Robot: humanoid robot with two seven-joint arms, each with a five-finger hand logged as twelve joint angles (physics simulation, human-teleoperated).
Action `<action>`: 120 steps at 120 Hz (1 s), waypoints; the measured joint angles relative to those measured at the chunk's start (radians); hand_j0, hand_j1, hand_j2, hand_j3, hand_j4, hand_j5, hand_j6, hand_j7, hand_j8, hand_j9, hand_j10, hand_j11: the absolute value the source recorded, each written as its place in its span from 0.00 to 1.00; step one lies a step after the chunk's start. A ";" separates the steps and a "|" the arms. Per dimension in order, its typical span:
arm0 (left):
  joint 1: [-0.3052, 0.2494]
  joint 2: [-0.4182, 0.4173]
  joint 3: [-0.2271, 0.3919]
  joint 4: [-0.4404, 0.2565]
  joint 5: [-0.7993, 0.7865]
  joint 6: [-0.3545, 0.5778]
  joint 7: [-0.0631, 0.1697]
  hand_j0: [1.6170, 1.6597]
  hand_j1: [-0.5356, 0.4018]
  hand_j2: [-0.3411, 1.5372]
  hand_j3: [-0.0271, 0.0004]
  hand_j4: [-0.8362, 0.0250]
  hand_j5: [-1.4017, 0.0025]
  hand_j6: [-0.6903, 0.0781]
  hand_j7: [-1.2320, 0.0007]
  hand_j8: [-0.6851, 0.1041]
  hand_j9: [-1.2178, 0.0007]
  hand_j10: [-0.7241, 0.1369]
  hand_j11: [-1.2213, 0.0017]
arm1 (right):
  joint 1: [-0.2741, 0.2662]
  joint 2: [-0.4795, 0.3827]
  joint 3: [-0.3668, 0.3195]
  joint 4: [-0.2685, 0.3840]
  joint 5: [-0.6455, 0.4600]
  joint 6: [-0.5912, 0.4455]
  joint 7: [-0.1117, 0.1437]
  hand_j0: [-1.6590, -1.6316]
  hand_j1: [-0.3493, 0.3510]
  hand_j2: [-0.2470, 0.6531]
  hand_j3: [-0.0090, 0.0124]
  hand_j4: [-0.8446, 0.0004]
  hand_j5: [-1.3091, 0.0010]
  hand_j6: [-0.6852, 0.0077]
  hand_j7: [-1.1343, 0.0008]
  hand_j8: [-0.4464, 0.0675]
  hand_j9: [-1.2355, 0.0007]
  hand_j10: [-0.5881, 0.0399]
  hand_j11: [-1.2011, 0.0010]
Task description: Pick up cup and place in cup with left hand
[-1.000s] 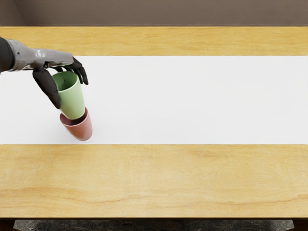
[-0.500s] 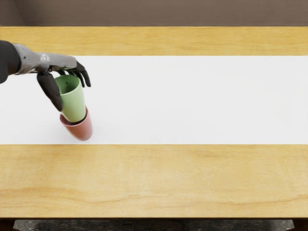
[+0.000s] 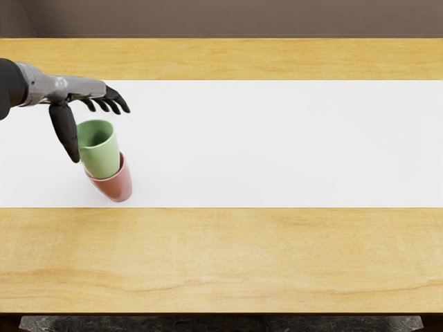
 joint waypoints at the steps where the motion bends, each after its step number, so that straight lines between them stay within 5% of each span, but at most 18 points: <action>1: -0.001 0.000 0.000 0.000 0.000 0.000 0.000 0.96 0.66 0.22 0.99 0.71 0.79 0.60 0.76 0.62 0.76 0.56 0.76 | 0.000 0.000 0.000 0.000 0.000 0.000 0.000 0.04 0.04 0.27 0.42 0.97 0.98 0.95 0.97 0.82 0.97 0.90 0.97; 27: -0.001 -0.002 -0.004 0.009 -0.007 0.000 0.000 0.96 0.83 0.20 0.99 0.86 0.92 0.77 0.90 0.76 0.90 0.72 0.90 | 0.000 0.000 0.000 0.000 0.000 0.000 0.000 0.04 0.04 0.27 0.42 0.97 0.98 0.95 0.97 0.82 0.97 0.90 0.97; 44: -0.015 -0.002 -0.008 0.068 -0.157 -0.006 0.000 0.96 0.89 0.19 0.99 0.91 0.96 0.83 0.95 0.81 0.95 0.78 0.95 | 0.000 0.000 0.000 0.000 0.000 0.000 0.000 0.04 0.04 0.27 0.42 0.97 0.98 0.95 0.97 0.82 0.97 0.90 0.97; 120: 0.020 0.130 -0.050 0.176 -0.590 -0.093 0.000 0.96 0.94 0.18 0.99 0.96 1.00 0.89 1.00 0.86 1.00 0.83 1.00 | 0.000 0.000 0.001 -0.001 0.000 0.000 0.000 0.04 0.04 0.27 0.42 0.97 0.98 0.95 0.97 0.82 0.97 0.90 0.97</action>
